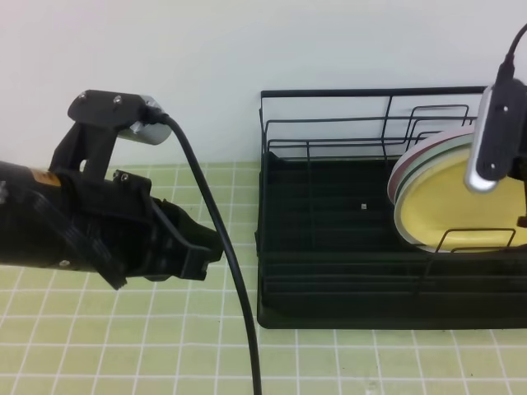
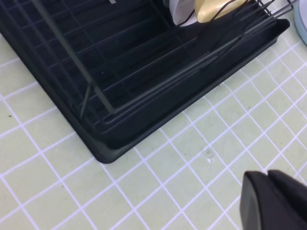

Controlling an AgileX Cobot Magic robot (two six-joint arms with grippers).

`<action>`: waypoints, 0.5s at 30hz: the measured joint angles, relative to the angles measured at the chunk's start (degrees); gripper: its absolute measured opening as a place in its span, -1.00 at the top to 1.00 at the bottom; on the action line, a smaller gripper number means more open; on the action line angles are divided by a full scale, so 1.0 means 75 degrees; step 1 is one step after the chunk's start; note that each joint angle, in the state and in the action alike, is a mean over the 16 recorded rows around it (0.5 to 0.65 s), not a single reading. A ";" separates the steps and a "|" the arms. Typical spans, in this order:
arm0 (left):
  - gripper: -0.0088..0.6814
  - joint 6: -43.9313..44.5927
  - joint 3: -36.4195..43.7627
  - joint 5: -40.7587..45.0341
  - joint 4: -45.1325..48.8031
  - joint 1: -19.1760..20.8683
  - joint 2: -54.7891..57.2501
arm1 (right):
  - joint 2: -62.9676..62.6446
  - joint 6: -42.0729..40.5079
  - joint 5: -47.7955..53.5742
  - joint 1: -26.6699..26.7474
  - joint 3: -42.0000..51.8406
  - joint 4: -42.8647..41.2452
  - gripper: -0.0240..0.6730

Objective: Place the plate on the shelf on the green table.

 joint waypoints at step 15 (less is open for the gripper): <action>0.98 0.0002 0.0000 0.0184 -0.0001 0.0000 0.0000 | -0.0064 0.3004 0.0035 0.0000 0.0006 -0.1454 0.05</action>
